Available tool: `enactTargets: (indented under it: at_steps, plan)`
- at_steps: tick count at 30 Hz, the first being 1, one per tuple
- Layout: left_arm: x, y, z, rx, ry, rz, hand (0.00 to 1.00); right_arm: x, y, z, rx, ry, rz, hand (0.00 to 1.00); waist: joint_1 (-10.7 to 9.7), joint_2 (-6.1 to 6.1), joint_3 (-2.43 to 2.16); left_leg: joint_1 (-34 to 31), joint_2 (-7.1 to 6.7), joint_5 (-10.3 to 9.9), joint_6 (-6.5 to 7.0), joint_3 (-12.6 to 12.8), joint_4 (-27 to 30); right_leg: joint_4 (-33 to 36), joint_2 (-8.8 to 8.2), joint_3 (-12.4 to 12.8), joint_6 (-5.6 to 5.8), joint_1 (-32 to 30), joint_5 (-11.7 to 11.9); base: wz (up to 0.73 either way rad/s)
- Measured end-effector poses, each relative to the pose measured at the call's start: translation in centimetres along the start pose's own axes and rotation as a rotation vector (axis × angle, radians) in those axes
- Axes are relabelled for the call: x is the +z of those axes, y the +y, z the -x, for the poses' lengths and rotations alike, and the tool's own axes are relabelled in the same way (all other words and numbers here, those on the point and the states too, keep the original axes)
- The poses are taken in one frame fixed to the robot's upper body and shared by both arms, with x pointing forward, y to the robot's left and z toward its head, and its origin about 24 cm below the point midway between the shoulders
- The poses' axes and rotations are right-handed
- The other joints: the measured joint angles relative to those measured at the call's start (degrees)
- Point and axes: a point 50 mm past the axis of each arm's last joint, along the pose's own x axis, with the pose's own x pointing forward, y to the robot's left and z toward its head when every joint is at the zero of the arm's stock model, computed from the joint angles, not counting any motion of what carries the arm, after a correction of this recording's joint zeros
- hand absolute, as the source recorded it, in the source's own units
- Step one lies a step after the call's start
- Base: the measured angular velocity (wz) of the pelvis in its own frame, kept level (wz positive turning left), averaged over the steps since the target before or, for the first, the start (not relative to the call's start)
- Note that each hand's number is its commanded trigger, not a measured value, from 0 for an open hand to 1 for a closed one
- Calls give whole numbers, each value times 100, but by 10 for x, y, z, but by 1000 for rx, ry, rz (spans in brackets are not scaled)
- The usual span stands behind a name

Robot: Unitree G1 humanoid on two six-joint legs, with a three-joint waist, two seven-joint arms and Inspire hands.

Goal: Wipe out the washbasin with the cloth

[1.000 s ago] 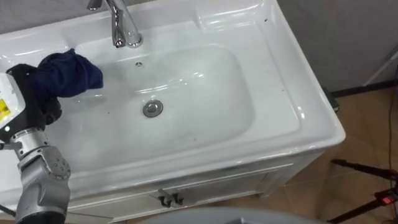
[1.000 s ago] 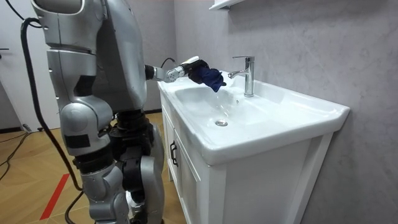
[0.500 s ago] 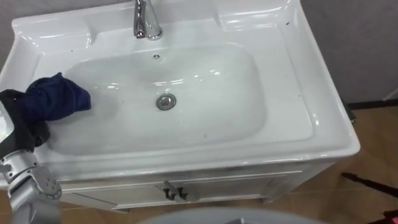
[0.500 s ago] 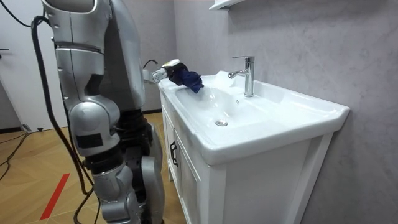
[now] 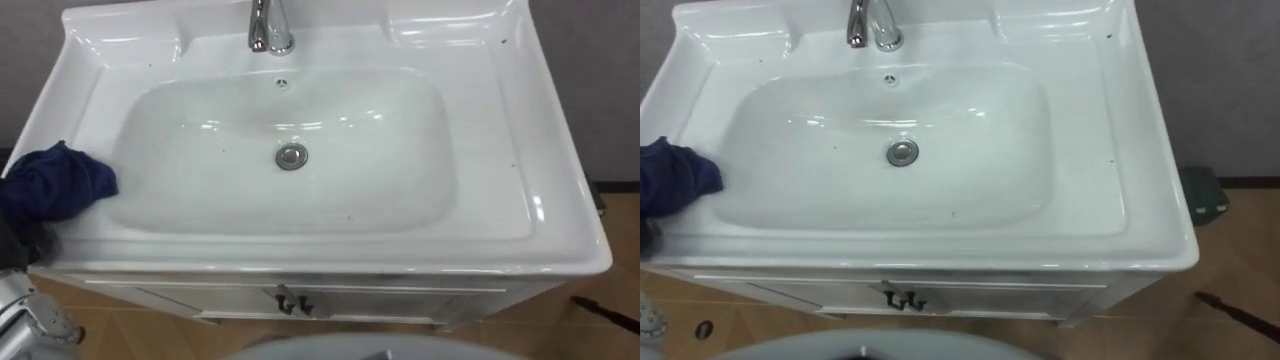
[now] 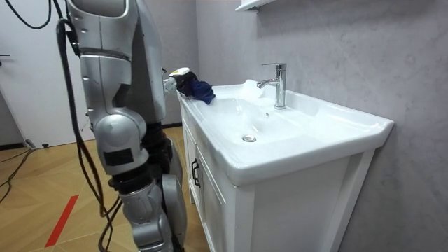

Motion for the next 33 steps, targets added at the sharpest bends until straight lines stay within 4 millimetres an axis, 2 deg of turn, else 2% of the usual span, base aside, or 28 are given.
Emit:
enactTargets:
  at_steps: [8, 9, 10, 11, 12, 13, 24, 33]
  plan:
    - [-2, 0, 0, 2, 15, 16, 100, -8, -2, 1, -18, 24, 13, 0, -20, 40, 17, 2, -22, 16, 27, 19, 0, 11, -27, 7, 17, 1, -11, 0]
    - [-2, 0, 0, 2, 16, 16, 95, -10, -3, 1, -20, 26, 13, 0, -22, 41, 16, 2, -28, 19, 31, 19, 0, 14, -33, 6, 21, 1, -14, 0]
    - [-2, 0, 0, 2, 15, 16, 59, -11, -3, 1, -26, 30, 13, 0, -26, 50, 12, 3, -39, 20, 33, 21, 1, 21, -43, 7, 28, 1, -17, 0]
    - [-2, 0, 0, 2, 15, 15, 59, -14, -4, 1, -28, 38, 14, 0, -28, 55, 9, 6, -50, 22, 37, 23, 2, 27, -54, 8, 35, 1, -20, 0]
    - [-2, 0, 0, 2, 15, 15, 15, -15, -4, 2, -29, 40, 14, 0, -28, 60, 7, 8, -58, 24, 39, 28, 1, 33, -64, 9, 40, 1, -22, 0]
    - [-2, 0, 0, 2, 15, 15, 0, -17, -4, 2, -29, 44, 14, 0, -27, 62, 6, 9, -60, 24, 39, 30, 1, 35, -67, 10, 42, 1, -23, 0]
    - [-1, 2, 0, 38, 14, 16, 0, -19, -5, 2, -31, 47, 15, 0, -29, 110, -1, 20, -64, 24, 40, 39, -3, 33, -70, 13, 49, 13, -26, 0]
    - [3, 7, -2, 66, -2, 27, 0, -19, -4, 2, -30, 48, 26, 0, -39, 68, 21, 70, -68, 24, 40, 42, -3, 30, -67, 42, 57, 57, -38, 0]
